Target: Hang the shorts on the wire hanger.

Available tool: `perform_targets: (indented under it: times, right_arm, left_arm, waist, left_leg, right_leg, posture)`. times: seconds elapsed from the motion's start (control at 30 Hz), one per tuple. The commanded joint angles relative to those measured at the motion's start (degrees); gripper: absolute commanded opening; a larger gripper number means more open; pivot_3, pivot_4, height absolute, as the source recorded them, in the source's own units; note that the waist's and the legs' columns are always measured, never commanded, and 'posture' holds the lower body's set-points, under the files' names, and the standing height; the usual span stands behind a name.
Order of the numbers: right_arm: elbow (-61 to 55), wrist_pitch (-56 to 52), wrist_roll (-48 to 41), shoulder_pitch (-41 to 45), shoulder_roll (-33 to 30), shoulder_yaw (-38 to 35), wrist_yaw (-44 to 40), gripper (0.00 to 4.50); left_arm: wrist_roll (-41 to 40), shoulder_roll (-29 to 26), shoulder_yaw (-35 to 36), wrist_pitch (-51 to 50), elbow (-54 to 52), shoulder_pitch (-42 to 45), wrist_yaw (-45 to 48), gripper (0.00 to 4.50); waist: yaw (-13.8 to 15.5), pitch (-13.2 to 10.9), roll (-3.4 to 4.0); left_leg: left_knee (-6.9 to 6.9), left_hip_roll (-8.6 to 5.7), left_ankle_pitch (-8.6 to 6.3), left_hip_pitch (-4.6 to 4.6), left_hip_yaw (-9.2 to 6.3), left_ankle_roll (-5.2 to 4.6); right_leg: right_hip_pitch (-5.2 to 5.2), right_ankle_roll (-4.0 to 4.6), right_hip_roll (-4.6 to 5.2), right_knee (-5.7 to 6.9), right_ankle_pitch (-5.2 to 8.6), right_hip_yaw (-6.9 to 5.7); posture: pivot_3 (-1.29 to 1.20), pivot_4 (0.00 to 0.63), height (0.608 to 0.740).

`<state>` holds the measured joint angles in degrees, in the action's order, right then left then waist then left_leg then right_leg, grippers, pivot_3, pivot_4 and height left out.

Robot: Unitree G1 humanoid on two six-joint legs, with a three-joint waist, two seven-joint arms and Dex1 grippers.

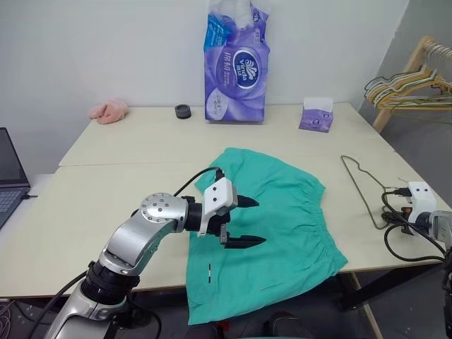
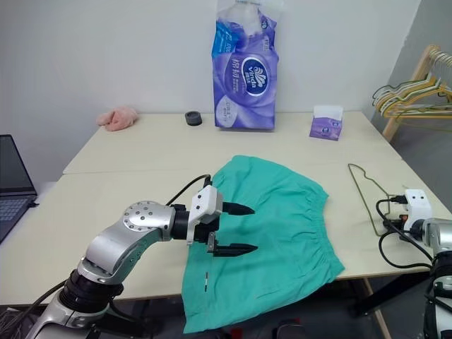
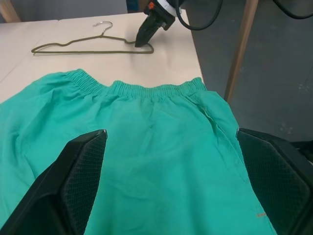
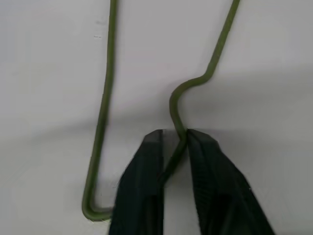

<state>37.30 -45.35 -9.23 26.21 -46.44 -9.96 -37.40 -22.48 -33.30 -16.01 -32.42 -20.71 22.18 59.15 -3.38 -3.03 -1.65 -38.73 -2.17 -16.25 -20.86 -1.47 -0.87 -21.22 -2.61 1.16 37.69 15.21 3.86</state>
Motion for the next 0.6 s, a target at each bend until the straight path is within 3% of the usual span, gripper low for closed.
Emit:
perform_targets:
  times: [0.03, 0.33, 0.6]
  right_arm:
    - [0.3, 0.5, 1.3, -3.3, 1.5, 1.7, 1.0, 0.04]
    - [-13.8, 13.0, 5.6, -8.5, -1.9, 1.1, 6.4, 0.04]
    - [-36.5, 26.2, 15.4, -14.9, -4.9, 6.8, 8.5, 0.04]
  left_arm:
    - [-0.4, 0.8, 0.2, 0.0, -1.3, -0.5, -1.2, 4.5]
    - [0.9, 3.5, 3.2, 0.4, 5.6, 1.9, -6.4, 4.5]
    - [-1.1, 8.2, 14.0, 0.2, 21.7, 12.2, -14.1, 4.5]
  waist:
    - [0.1, 0.2, -0.17]
    - [0.2, 0.1, 0.03]
    - [-0.5, 0.0, 0.64]
  left_leg:
    - [0.0, 0.01, -0.02, 0.0, -0.02, 0.02]
    - [-0.02, -0.04, -0.05, -0.04, -0.01, 0.03]
    - [0.0, -0.04, -0.09, -0.12, 0.1, 0.03]
  right_leg:
    - [0.0, 0.01, 0.0, 0.0, 0.0, -0.01]
    - [0.01, -0.08, 0.05, -0.05, 0.07, 0.01]
    - [-0.19, -0.44, 0.04, 0.04, 0.28, 0.13]
  posture:
    - [-0.09, 0.022, 0.74]
    - [-0.11, 0.029, 0.74]
    - [-0.13, 0.028, 0.74]
